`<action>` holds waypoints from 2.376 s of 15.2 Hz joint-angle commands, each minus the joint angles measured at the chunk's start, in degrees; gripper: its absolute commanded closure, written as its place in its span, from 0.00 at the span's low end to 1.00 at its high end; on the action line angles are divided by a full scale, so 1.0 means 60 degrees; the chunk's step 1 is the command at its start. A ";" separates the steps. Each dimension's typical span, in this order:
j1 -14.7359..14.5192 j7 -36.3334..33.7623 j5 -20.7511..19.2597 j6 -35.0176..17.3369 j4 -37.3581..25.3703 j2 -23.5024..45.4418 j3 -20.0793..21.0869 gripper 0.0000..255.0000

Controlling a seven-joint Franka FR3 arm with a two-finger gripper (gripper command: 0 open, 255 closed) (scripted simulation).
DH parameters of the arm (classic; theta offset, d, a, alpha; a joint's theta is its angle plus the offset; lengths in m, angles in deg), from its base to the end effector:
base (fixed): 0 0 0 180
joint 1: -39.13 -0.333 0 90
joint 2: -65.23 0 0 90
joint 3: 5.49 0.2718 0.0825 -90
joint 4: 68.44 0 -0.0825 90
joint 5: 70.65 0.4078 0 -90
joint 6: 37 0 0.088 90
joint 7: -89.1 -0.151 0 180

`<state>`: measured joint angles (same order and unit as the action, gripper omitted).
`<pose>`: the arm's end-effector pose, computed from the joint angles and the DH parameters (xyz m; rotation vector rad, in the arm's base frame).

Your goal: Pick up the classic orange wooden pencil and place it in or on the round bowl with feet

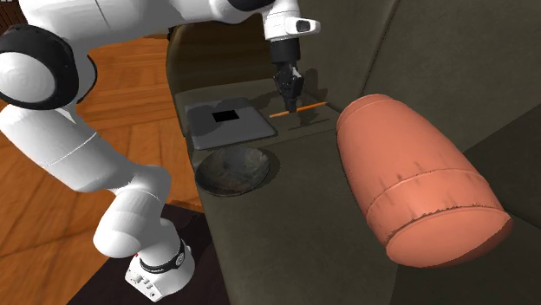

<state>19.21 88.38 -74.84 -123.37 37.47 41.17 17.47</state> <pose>0.3297 0.3281 0.5958 2.7571 1.0091 0.1905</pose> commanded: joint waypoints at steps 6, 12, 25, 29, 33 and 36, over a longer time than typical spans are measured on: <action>-0.0313 0.1025 0.0291 0.0497 0.1908 -0.2556 -0.1060 1.00; -0.0561 0.1790 0.0104 0.1296 0.3011 -0.4512 -0.1885 1.00; -0.0821 0.2115 -0.0074 0.1142 0.5048 -0.6409 -0.2357 1.00; -0.0880 0.2044 -0.0026 0.0785 0.5707 -0.6703 -0.2328 1.00; -0.0930 0.1984 0.0016 0.0492 0.6242 -0.6936 -0.2299 1.00; -0.0929 0.1984 0.0016 0.0492 0.6241 -0.6935 -0.2299 1.00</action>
<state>13.64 100.29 -74.74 -120.38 74.85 -0.42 3.68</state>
